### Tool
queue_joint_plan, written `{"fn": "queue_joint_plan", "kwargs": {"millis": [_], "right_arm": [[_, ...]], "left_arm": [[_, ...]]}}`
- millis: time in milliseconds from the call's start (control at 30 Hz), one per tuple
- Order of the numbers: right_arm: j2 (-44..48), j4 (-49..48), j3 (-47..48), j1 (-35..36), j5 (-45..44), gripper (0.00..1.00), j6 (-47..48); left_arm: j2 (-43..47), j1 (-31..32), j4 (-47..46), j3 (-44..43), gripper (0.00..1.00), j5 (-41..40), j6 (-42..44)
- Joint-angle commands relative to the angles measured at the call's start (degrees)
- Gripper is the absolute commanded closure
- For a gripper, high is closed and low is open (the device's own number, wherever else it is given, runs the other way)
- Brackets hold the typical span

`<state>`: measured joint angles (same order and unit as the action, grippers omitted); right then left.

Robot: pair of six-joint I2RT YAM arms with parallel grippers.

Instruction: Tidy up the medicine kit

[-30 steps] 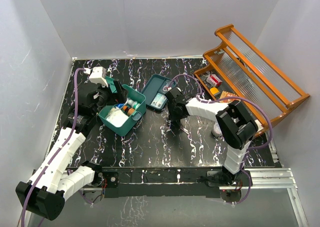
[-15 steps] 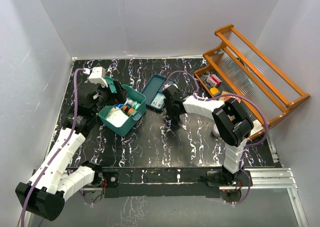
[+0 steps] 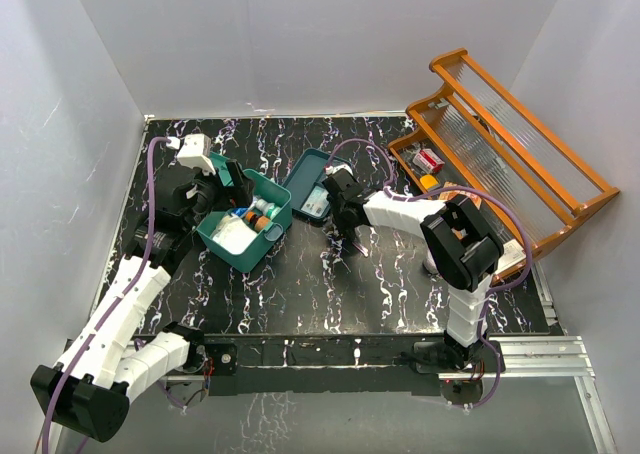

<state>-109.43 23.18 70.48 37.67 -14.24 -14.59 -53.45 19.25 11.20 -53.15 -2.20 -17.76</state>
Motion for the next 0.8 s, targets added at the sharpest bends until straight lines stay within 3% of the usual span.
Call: {"fn": "queue_joint_plan", "kwargs": {"millis": [0, 100, 167, 600, 767], "right_arm": [[-3.0, 2.8, -3.08, -0.19, -0.63, 0.74, -0.02], [-3.18, 3.27, -3.25, -0.19, 0.48, 0.58, -1.62], [-3.8, 3.57, -3.58, -0.28, 1.25, 0.55, -2.72], [-7.65, 3.39, -3.17, -2.11, 12.53, 0.6, 0.17], [-8.54, 4.22, -2.36, -2.34, 7.28, 0.64, -1.18]], "left_arm": [[1.46, -0.15, 0.05, -1.61, 0.07, -0.22, 0.36], [1.67, -0.17, 0.3, -1.62, 0.07, -0.41, 0.38], [1.75, -0.17, 0.46, -1.59, 0.07, -0.48, 0.36], [2.11, -0.15, 1.1, -1.96, 0.07, -0.57, 0.28], [2.11, -0.17, 0.94, -1.92, 0.07, -0.57, 0.18]]}}
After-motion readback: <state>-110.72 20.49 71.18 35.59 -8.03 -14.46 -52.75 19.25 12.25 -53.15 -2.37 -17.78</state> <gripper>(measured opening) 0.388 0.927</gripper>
